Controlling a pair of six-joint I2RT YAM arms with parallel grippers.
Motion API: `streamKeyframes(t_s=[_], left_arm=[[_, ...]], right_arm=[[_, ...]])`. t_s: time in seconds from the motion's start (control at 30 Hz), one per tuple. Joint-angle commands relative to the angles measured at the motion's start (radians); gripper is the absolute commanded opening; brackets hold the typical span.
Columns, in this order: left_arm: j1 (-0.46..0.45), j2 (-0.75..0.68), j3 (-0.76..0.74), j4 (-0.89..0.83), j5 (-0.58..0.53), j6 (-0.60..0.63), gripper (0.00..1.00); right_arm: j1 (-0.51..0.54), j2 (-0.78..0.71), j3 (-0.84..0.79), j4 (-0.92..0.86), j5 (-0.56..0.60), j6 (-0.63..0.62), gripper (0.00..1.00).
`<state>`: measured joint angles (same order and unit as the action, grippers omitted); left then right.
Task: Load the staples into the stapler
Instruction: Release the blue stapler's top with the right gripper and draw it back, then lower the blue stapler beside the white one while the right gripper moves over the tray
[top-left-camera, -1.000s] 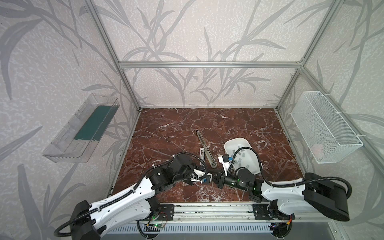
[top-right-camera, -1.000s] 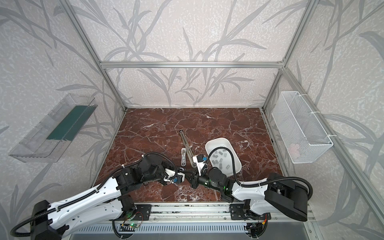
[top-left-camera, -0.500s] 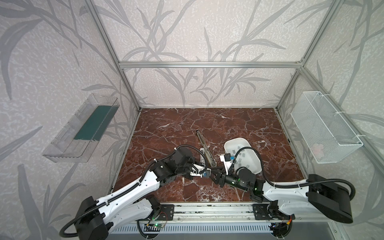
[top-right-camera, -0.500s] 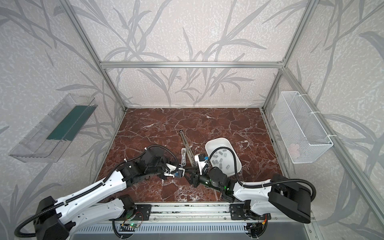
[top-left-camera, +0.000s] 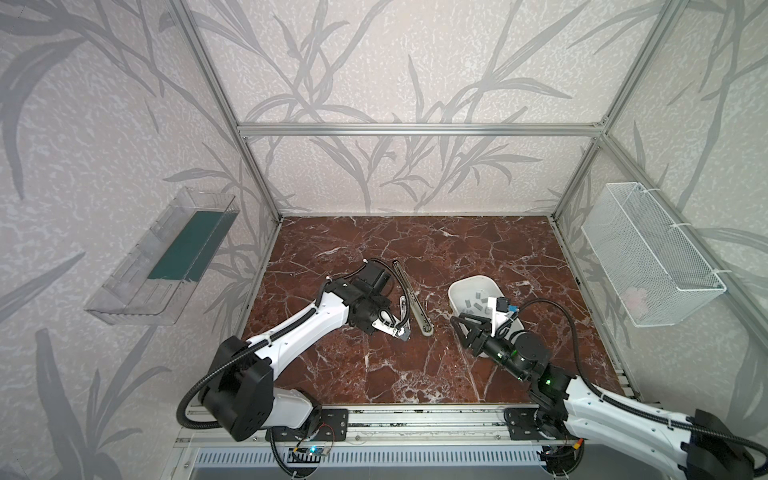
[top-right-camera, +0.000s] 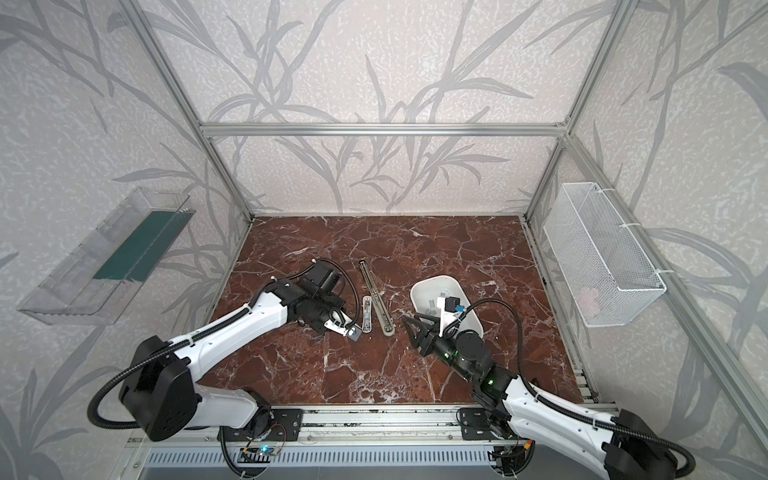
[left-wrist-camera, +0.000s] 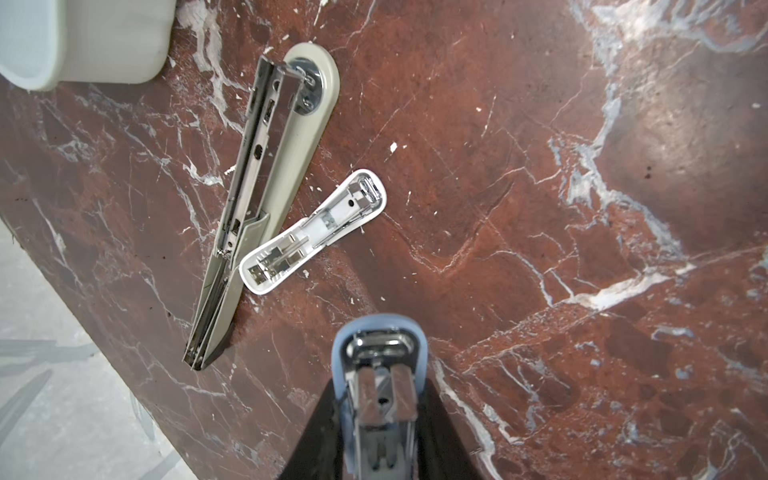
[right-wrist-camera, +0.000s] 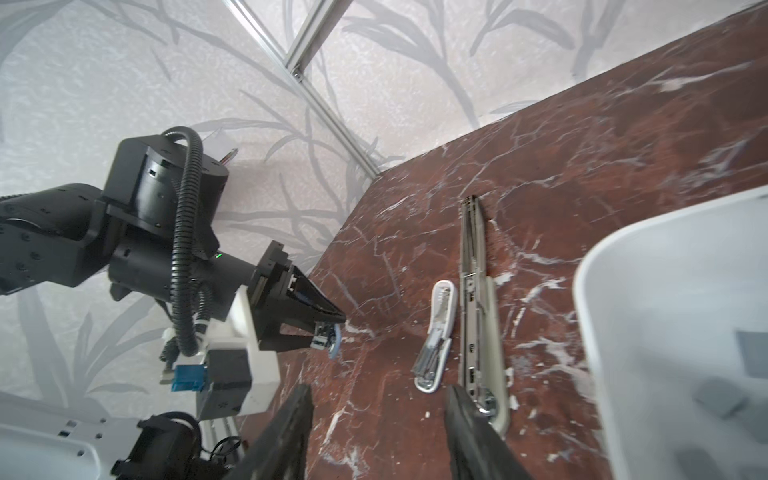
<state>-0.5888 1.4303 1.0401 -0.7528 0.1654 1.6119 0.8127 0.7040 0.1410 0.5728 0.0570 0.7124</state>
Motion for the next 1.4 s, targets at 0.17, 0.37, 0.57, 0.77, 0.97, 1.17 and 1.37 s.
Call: streamKeyframes(t_s=[0.17,0.37,0.57,0.77,0.97,1.17,1.37], left_arm=[[-0.009,0.166,0.1,-0.11,-0.023,0.205,0.01],[-0.02,0.287,0.146,-0.066,-0.007,0.237,0.0],[-0.021,0.387,0.194,-0.05,0.017,0.267,0.0],[-0.022,0.441,0.208,-0.036,0.018,0.288,0.06],[-0.021,0.454,0.191,-0.014,0.005,0.292,0.2],[-0.02,0.44,0.175,0.026,-0.04,0.281,0.37],[-0.014,0.426,0.132,0.053,-0.079,0.302,0.44]], right_arm=[[-0.172,-0.181,-0.018,-0.229,-0.098,-0.048,0.56],[-0.2,-0.221,-0.026,-0.269,-0.108,-0.053,0.57],[-0.208,-0.243,-0.034,-0.286,-0.115,-0.045,0.57],[-0.213,-0.283,-0.043,-0.32,-0.118,-0.041,0.57],[-0.224,-0.348,-0.049,-0.37,-0.12,-0.036,0.58],[-0.231,-0.414,-0.052,-0.42,-0.12,-0.034,0.58],[-0.235,-0.443,-0.054,-0.438,-0.125,-0.03,0.59]])
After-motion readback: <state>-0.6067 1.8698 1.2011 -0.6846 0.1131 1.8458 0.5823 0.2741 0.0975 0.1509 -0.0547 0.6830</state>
